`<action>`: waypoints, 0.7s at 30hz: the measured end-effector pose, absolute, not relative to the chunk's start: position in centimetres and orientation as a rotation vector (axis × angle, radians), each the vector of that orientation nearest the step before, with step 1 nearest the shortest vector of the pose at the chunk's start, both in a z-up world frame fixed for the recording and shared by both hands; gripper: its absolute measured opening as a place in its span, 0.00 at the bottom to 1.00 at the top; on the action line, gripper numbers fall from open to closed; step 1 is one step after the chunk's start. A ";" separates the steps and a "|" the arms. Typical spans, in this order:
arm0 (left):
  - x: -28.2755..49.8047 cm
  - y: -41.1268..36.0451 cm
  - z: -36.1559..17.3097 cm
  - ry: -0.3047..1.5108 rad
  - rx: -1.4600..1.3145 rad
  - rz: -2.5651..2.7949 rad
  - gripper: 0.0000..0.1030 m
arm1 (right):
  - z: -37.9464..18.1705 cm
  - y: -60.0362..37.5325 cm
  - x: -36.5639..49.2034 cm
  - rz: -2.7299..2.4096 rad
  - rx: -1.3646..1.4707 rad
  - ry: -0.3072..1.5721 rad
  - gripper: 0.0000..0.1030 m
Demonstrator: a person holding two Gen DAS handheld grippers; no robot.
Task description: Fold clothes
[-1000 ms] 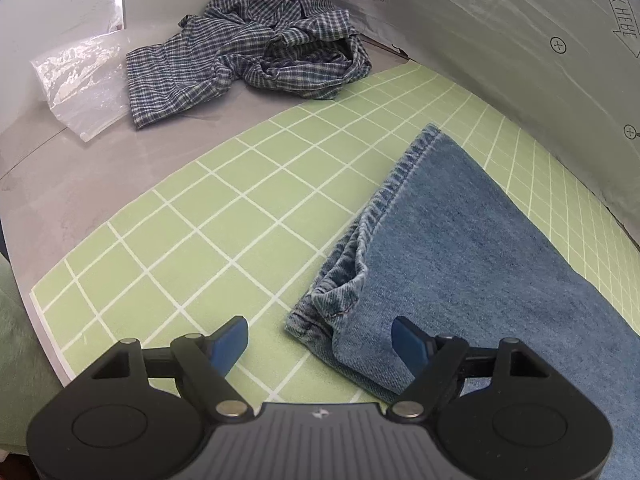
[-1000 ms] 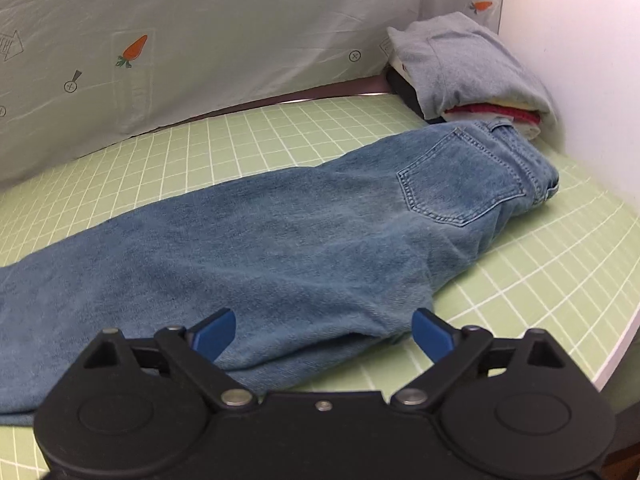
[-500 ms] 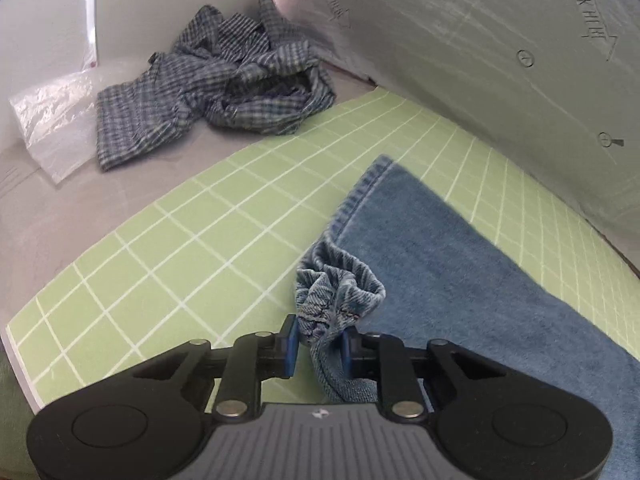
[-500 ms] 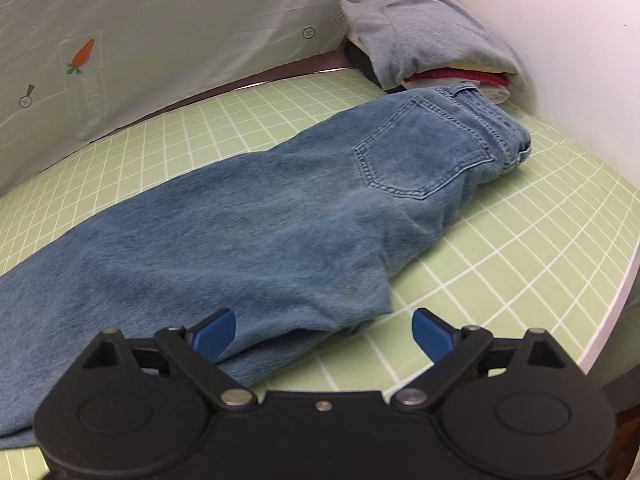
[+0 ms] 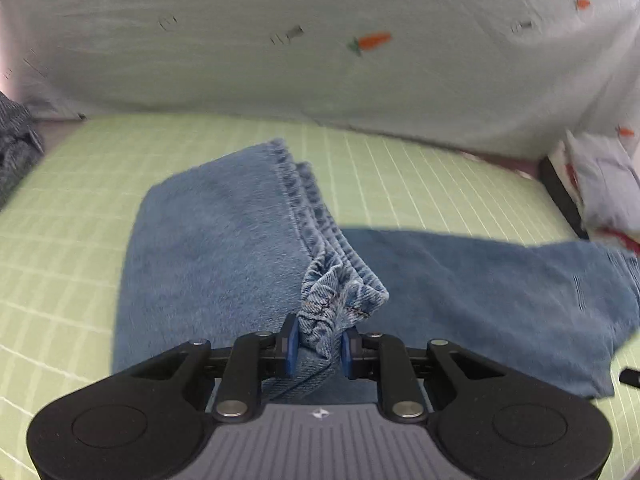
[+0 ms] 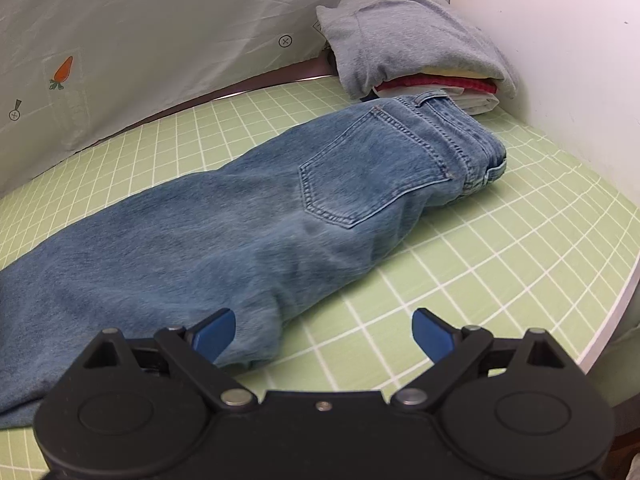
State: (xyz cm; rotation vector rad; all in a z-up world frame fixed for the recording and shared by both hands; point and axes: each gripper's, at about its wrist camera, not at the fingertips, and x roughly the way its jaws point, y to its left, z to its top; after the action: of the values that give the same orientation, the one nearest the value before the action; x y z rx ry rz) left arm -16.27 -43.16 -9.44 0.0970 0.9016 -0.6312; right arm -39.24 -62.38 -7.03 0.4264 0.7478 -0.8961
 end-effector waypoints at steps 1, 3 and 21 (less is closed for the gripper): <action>-16.8 -44.1 -10.8 0.956 0.130 -0.620 0.25 | -7.0 -62.8 -39.5 -0.892 0.423 0.749 0.93; -17.7 -45.1 -11.9 0.944 0.202 -0.581 0.26 | -7.1 -63.8 -40.0 -0.884 0.417 0.756 0.93; -15.5 -43.9 -9.3 0.984 0.026 -0.337 0.90 | -8.6 -73.0 -40.7 -0.904 0.584 0.703 0.94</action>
State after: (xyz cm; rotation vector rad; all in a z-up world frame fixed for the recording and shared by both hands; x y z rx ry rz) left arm -15.50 -43.86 -9.32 0.0264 0.9842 -0.3367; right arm -40.75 -72.96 -8.59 0.5844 0.7027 -0.9042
